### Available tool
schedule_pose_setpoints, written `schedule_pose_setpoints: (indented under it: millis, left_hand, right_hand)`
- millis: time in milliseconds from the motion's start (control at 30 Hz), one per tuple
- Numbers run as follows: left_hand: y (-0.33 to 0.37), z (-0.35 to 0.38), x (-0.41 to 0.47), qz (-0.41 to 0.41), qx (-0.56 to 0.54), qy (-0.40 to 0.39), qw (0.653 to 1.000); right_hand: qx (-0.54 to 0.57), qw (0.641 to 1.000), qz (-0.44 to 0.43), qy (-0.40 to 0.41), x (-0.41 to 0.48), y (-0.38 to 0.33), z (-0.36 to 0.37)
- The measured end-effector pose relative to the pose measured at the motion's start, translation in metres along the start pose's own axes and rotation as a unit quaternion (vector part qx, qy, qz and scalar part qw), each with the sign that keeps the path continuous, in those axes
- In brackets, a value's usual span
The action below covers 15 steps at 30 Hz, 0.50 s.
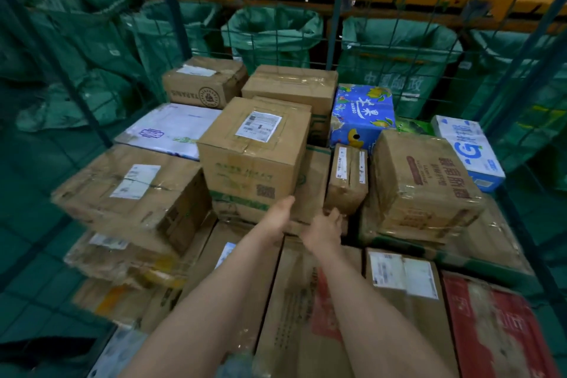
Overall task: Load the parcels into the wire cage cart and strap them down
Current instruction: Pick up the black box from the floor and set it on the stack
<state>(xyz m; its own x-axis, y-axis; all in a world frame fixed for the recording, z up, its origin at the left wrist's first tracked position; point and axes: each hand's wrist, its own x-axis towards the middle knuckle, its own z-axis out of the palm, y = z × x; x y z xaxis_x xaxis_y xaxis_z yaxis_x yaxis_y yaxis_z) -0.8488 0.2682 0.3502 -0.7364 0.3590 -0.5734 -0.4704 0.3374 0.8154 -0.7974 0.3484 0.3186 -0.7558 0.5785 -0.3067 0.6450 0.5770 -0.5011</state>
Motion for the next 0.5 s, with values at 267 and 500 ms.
schedule_pose_setpoints:
  millis: [267, 500]
  left_hand:
    - [-0.065, -0.074, -0.080, -0.043, -0.041, 0.059, 0.996]
    - [-0.095, -0.115, -0.128, -0.028, -0.049, 0.099, 0.993]
  right_hand:
    - [-0.008, 0.997, -0.040, -0.072, -0.086, -0.025, 0.024]
    - [-0.011, 0.992, -0.072, -0.101, -0.150, -0.038, 0.060]
